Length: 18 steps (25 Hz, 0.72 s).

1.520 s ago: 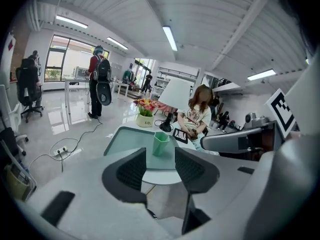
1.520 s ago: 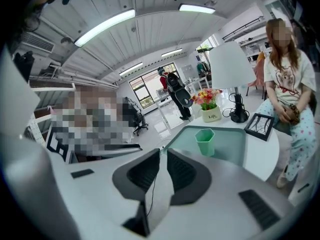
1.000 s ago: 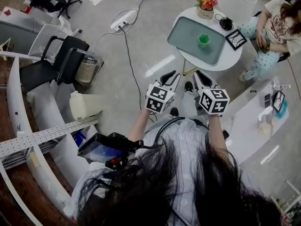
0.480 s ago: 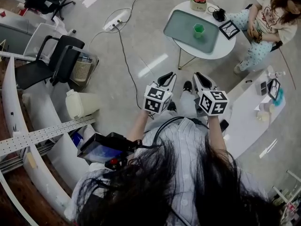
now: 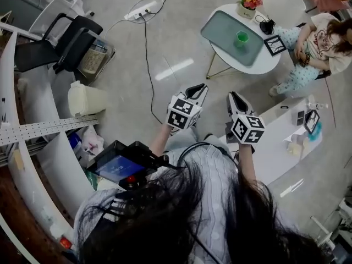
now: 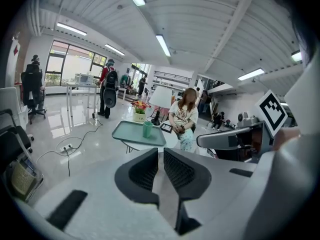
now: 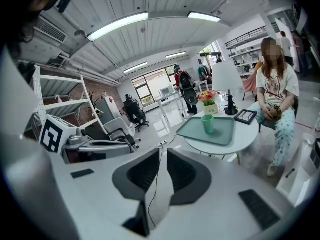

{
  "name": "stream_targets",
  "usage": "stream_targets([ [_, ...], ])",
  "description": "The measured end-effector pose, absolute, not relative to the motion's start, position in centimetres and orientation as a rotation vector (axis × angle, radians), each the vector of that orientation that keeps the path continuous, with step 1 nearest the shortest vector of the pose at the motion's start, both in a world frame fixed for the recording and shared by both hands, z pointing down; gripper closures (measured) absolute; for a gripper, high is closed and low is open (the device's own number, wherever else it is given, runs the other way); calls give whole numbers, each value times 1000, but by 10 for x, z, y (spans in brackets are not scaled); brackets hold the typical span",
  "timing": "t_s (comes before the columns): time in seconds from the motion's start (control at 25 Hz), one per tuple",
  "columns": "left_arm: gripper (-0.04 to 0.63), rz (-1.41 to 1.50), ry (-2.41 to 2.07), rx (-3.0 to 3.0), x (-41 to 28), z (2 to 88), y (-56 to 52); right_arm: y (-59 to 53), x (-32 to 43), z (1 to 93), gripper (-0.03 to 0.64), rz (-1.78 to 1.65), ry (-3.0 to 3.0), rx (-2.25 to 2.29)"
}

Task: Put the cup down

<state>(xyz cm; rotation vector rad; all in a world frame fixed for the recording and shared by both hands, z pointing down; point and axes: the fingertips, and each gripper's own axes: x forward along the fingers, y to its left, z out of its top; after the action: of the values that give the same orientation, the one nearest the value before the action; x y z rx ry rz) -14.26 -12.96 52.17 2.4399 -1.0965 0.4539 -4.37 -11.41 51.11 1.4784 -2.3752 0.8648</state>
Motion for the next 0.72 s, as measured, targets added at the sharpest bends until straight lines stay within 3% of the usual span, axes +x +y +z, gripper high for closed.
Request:
stream_targets([
  [0.72, 575, 409, -1215, 2377, -80, 507, -51, -36, 9, 503, 552, 850, -2488, 1379],
])
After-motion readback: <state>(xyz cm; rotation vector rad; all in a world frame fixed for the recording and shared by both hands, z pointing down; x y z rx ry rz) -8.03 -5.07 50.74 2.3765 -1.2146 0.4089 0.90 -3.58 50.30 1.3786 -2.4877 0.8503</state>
